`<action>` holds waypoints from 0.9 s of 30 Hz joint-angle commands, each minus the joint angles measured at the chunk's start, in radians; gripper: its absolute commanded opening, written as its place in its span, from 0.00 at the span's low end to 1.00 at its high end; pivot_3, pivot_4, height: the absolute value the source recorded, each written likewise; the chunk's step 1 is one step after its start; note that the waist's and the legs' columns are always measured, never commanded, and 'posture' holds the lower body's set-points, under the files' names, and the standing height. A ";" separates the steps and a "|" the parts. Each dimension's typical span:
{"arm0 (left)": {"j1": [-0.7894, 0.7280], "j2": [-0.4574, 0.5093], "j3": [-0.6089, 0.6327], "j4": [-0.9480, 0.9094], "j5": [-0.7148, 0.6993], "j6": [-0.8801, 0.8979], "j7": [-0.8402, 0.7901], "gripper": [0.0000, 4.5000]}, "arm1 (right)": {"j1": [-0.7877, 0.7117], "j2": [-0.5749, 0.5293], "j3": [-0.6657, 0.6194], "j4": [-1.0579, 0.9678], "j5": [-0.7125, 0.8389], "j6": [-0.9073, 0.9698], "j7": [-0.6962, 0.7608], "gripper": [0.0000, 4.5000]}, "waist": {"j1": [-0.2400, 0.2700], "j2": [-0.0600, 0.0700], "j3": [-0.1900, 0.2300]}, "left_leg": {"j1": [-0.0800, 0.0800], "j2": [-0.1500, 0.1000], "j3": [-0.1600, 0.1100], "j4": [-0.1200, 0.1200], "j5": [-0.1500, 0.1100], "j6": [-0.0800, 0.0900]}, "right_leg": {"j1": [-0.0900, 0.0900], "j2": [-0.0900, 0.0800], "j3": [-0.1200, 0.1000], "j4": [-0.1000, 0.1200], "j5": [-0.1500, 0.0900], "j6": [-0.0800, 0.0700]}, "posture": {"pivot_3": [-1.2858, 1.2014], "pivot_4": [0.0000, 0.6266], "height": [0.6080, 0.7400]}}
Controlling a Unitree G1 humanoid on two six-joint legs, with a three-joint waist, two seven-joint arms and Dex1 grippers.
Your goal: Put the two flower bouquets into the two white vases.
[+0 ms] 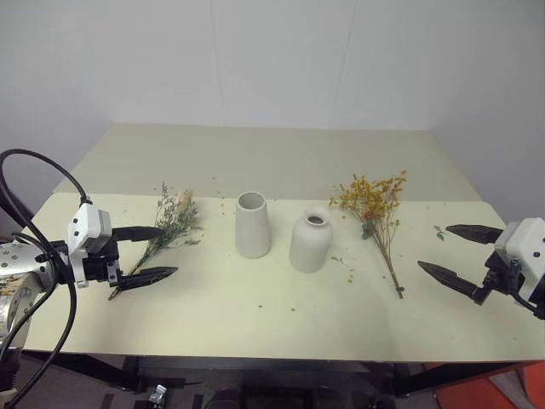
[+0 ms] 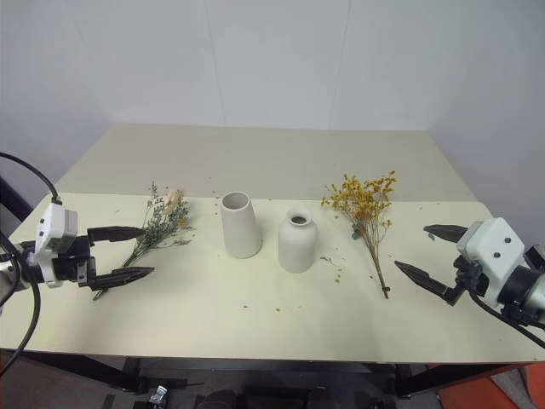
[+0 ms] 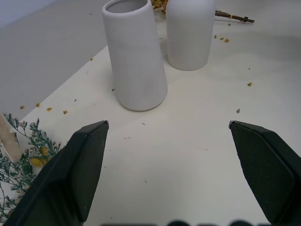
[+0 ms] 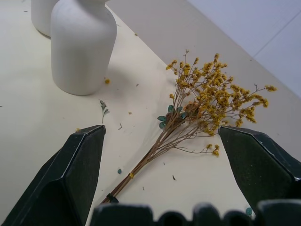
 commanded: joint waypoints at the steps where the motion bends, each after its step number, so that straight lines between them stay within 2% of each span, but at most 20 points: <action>1: 0.010 0.003 0.029 -0.029 -0.011 -0.007 0.006 1.00 | -0.028 -0.008 0.003 -0.007 0.010 0.001 -0.006 1.00 | -0.001 0.000 0.000 | 0.000 0.000 0.000 0.000 0.000 0.000 | 0.000 0.000 0.000 0.000 0.000 0.000 | 0.52 0.24 1.00; 6: 0.013 0.007 0.032 -0.038 -0.016 -0.004 0.014 1.00 | -0.047 -0.006 0.021 0.001 0.009 -0.004 -0.005 1.00 | 0.000 0.000 0.000 | -0.001 0.000 0.000 0.000 0.000 0.000 | -0.002 0.000 0.000 0.000 0.000 0.000 | 0.52 0.24 1.00; 11: 0.007 0.001 0.025 -0.041 -0.018 -0.005 0.019 1.00 | -0.089 0.020 0.054 -0.018 0.006 0.107 -0.128 1.00 | 0.000 0.000 0.000 | -0.005 0.000 0.001 0.000 0.000 0.000 | -0.007 0.000 0.001 0.001 0.001 0.000 | 0.52 0.24 1.00; 14: 0.003 -0.001 0.019 -0.044 -0.024 0.000 0.020 1.00 | -0.134 0.028 0.069 -0.054 0.051 0.292 -0.232 1.00 | 0.000 0.000 0.000 | -0.008 0.000 0.002 0.000 0.000 0.000 | -0.012 0.000 0.002 0.003 0.003 0.003 | 0.52 0.24 1.00; 17: -0.008 -0.003 0.012 -0.057 -0.032 0.014 0.030 1.00 | -0.204 0.013 0.078 -0.087 0.133 0.578 -0.337 1.00 | -0.003 0.000 0.000 | -0.009 0.000 0.003 0.000 0.000 0.000 | -0.013 0.000 0.003 0.004 0.004 0.003 | 0.52 0.24 1.00; 19: -0.026 -0.007 -0.002 -0.072 -0.038 0.030 0.039 1.00 | -0.299 -0.005 0.091 -0.074 0.215 0.834 -0.384 1.00 | -0.003 0.000 0.000 | -0.008 0.000 0.003 0.000 0.000 0.000 | -0.012 0.000 0.003 0.005 0.003 0.001 | 0.52 0.24 1.00; 23: -0.074 -0.012 -0.033 -0.094 -0.038 0.067 0.052 1.00 | -0.459 0.022 0.111 -0.050 0.300 1.082 -0.434 1.00 | -0.003 0.000 0.000 | -0.008 0.000 0.003 0.000 0.000 0.000 | -0.013 0.001 0.003 0.005 0.003 0.000 | 0.52 0.24 1.00; 27: -0.151 -0.021 -0.080 -0.116 -0.044 0.129 0.075 1.00 | -0.582 0.027 0.191 -0.013 0.299 1.227 -0.471 1.00 | -0.006 0.000 0.000 | -0.009 0.000 0.002 0.000 0.000 0.000 | -0.013 0.002 0.003 0.005 0.004 0.002 | 0.52 0.24 1.00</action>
